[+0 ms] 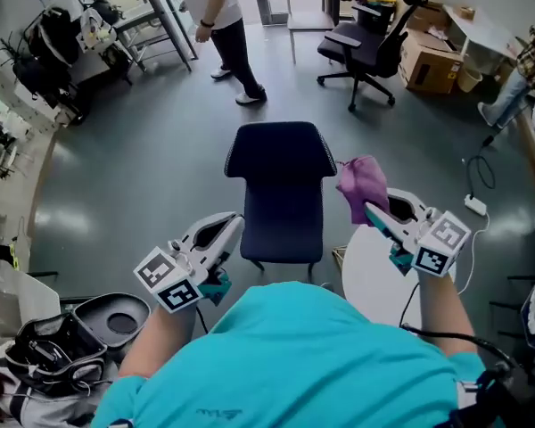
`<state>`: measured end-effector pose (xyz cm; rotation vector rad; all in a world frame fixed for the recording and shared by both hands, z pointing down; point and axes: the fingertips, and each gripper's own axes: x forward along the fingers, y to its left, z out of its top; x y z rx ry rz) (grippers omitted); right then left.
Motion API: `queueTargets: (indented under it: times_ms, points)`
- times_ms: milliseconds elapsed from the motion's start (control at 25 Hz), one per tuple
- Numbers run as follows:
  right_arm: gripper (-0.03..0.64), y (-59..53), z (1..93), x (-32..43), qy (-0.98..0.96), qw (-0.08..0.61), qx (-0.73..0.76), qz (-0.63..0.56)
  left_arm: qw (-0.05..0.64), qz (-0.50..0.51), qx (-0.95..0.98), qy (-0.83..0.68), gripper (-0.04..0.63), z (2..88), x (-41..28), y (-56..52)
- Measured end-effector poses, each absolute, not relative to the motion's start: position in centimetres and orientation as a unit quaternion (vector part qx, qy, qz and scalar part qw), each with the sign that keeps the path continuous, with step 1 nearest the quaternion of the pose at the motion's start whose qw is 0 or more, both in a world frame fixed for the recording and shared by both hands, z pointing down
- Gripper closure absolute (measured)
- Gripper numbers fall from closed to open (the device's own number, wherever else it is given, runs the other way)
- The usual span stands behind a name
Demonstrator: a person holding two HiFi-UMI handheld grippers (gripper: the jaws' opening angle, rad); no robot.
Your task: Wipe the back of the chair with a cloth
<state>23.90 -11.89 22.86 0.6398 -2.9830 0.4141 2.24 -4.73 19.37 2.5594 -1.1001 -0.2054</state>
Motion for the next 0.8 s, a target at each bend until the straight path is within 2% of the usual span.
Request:
queueTargets:
  times_ms: [120, 280, 600, 800]
  points:
    - [0.531, -14.7, 25.4, 21.9, -0.969, 0.068, 0.200, 0.130, 0.177, -0.054, 0.900, -0.394, 0.592, 20.4, 1.9, -5.7]
    - [0.531, -17.9, 28.6, 16.5, -0.965, 0.125, 0.199, 0.116, 0.186, -0.050, 0.899, -0.393, 0.592, 22.4, -1.8, -7.0]
    - [0.531, -25.3, 40.0, -0.2, -0.943, 0.272, 0.185, 0.057, 0.215, -0.050, 0.881, -0.418, 0.592, 30.0, -14.7, -8.4]
    - [0.530, -30.9, 47.6, -9.4, -0.919, 0.354, 0.175, 0.009, 0.230, -0.052, 0.867, -0.439, 0.592, 34.1, -20.2, -8.0]
